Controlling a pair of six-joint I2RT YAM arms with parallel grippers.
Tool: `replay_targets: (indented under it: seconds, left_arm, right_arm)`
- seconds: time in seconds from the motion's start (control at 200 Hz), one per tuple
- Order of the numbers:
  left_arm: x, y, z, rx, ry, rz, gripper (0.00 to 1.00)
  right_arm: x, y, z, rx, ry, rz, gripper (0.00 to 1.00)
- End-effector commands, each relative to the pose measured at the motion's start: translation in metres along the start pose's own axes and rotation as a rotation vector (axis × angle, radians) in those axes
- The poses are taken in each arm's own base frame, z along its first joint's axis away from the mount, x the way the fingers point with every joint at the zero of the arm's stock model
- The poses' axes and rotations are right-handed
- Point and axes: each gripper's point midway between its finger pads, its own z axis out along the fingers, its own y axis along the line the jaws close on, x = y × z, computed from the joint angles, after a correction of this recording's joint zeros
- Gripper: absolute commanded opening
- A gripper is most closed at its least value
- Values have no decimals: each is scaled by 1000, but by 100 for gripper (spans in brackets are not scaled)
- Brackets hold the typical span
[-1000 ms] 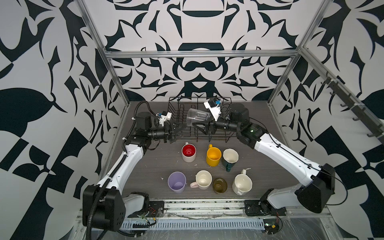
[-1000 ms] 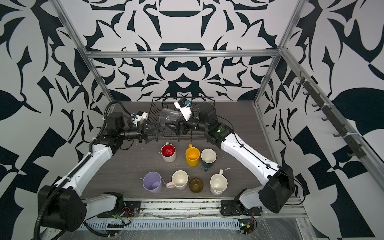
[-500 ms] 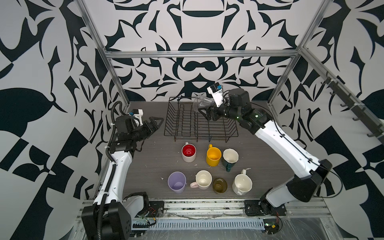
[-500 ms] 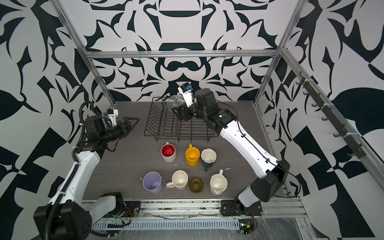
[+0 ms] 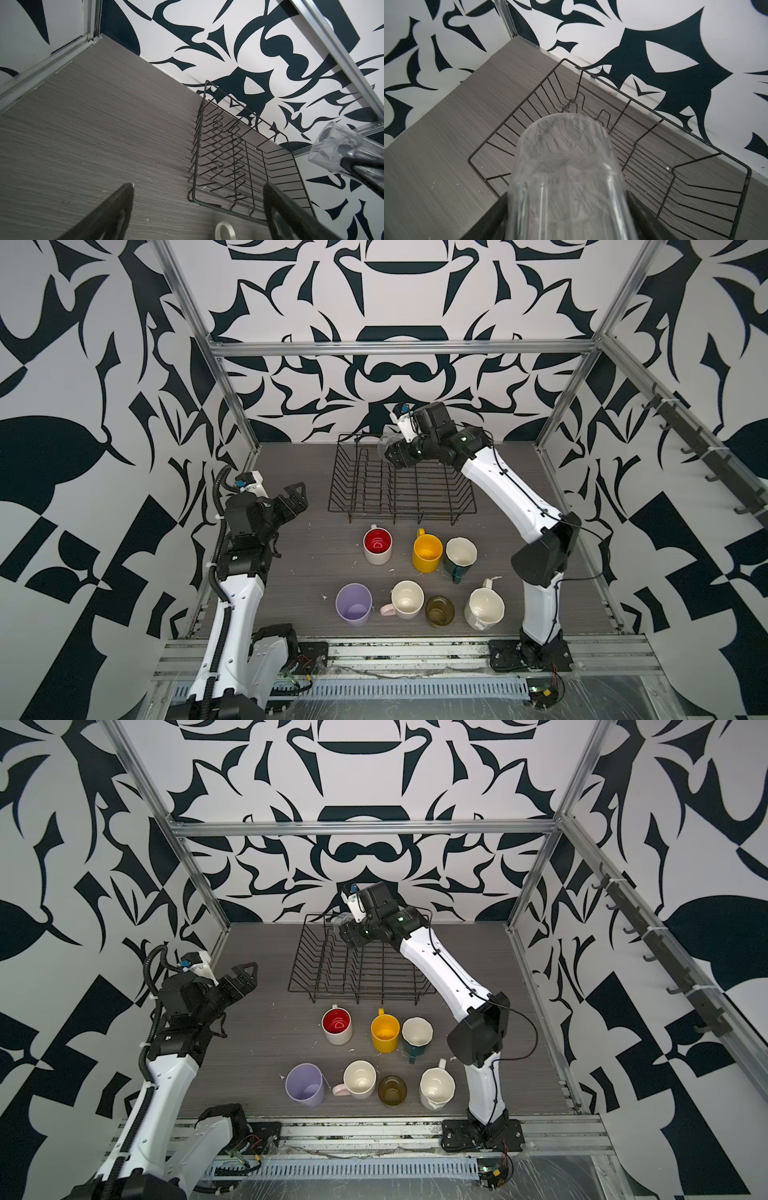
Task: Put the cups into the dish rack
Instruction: 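Carry the clear cup over the rack with the right gripper while the left gripper withdraws, then lower the clear cup upside down into the rack and open the right gripper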
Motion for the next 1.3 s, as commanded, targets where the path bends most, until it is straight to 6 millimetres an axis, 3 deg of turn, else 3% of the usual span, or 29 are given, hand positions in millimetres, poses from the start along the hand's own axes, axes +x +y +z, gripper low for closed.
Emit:
replay_targets:
  seconds: [0.0,0.23,0.28,0.675,0.73,0.75,1.295]
  left_arm:
    - [-12,-9,-7,20,-35,11,99]
    - [-11,-13,-13,26,-11,13,99]
    - [-11,-15,-14,30,-11,11,100]
    - [-7,-24,-27,52,26,34,100]
    - [-8,-24,-27,48,23,35,99]
    - [-8,-24,-27,48,24,35,99]
    - [-1,-26,-29,62,54,20,100]
  right_arm:
    - [-15,-10,-6,29,-16,-15,0]
    - [-9,-24,37,60,38,-27,0]
    - [-17,-27,37,63,14,-22,0]
    - [6,-37,92,72,57,-35,0]
    - [4,-35,92,62,48,-30,0]
    - [12,-35,102,58,67,-26,0]
    - [49,-30,148,39,149,-24,0]
